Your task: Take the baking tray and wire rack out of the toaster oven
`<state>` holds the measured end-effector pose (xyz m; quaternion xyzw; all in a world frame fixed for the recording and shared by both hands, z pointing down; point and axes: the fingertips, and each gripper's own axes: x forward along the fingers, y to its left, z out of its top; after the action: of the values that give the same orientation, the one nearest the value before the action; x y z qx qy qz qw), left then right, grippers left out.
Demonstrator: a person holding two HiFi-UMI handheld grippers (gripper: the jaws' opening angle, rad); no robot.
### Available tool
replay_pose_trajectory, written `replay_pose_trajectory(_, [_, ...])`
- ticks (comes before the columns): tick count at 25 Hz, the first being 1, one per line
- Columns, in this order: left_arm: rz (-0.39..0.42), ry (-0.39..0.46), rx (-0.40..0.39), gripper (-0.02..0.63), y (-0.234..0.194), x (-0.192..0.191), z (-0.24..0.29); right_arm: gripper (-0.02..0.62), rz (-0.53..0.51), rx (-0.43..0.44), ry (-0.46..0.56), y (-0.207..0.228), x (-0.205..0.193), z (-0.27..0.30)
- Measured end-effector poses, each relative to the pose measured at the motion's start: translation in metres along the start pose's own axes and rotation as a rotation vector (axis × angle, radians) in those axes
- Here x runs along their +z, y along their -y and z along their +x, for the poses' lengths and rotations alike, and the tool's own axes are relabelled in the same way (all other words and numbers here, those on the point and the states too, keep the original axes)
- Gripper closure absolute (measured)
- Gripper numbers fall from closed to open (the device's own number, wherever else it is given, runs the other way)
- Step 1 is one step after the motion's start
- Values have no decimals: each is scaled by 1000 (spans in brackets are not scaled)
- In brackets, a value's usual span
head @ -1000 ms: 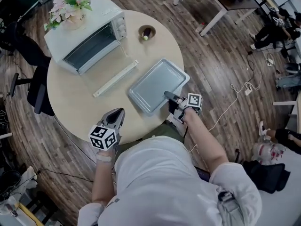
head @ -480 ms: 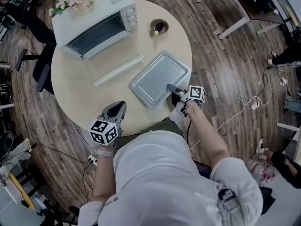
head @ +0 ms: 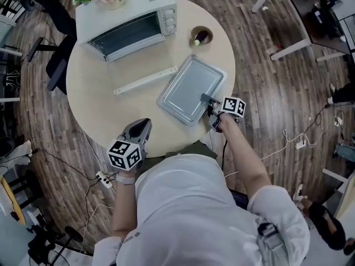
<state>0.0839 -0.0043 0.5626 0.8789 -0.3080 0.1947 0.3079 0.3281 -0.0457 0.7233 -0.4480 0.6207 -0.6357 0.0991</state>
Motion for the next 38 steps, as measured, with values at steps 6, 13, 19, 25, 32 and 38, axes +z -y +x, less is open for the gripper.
replay_pose_trajectory(6, [-26, 14, 35, 606, 5, -7, -1, 494, -116, -83, -19, 8, 14, 6])
replay_pose_trajectory(13, [-45, 22, 58, 606, 3, -11, -2, 492, -224, -160, -49, 17, 23, 13])
replay_pose_trajectory(19, [-50, 29, 60, 606, 6, -12, -4, 466, -280, -226, -76, 26, 24, 7])
replay_pose_trajectory(25, [-50, 37, 58, 606, 8, -14, -7, 445, -340, -299, -112, 35, 20, 0])
replay_pose_trajectory(32, [-45, 38, 50, 606, 5, -17, -13, 381, -366, -415, -117, 48, 17, -13])
replay_pose_trajectory(38, [-35, 39, 35, 606, 0, -16, -17, 376, -395, -460, -84, 45, 17, -28])
